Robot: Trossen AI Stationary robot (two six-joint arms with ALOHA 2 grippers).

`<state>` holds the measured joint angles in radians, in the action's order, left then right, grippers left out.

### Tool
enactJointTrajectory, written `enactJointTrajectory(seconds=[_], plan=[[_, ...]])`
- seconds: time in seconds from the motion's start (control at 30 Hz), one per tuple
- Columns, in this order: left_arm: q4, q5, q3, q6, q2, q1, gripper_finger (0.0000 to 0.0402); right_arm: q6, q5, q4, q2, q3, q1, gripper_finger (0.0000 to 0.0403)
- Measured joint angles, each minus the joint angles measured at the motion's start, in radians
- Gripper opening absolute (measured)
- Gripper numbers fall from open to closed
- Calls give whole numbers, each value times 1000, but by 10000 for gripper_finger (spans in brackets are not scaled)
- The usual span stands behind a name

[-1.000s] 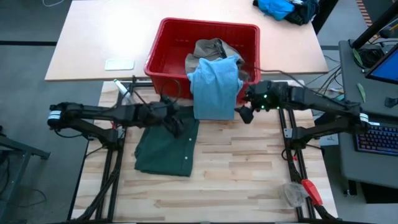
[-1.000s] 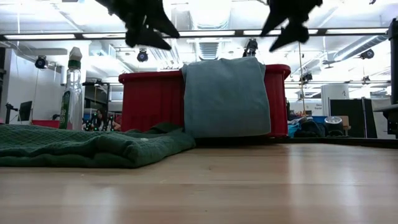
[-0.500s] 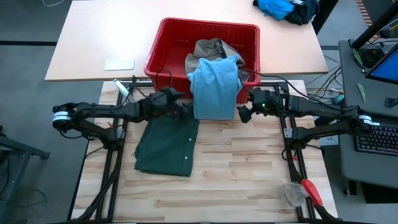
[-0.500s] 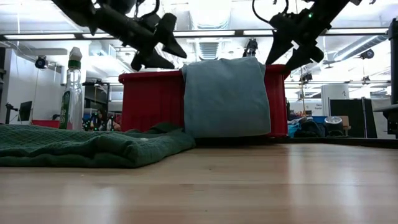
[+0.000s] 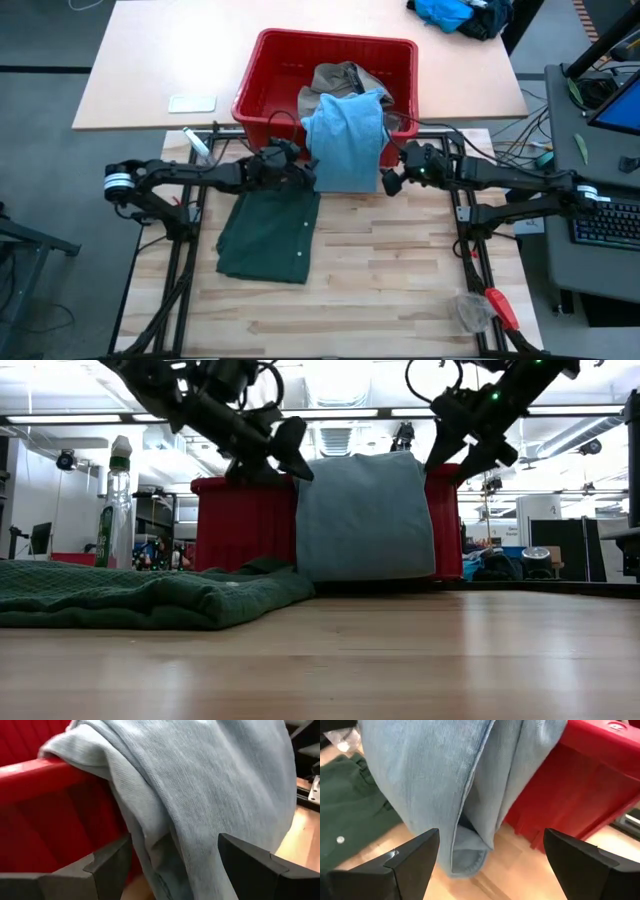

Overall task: Fold Laundry from Bin
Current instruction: Fold the blue jeans

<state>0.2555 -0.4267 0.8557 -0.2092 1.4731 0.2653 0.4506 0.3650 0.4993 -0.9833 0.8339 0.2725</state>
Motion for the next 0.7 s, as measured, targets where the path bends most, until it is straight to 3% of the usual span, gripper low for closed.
enactJointTrajectory(seconds=[0.3,0.5,0.7], plan=[[123,1,1,65,58,0,276,-72,-7,-236,-29,-58,85,345],[175,1,1,116,59,4,276,-112,-115,-347,-99,-58,131,345],[211,31,1,184,79,16,271,-142,-84,-380,-142,-58,134,344]])
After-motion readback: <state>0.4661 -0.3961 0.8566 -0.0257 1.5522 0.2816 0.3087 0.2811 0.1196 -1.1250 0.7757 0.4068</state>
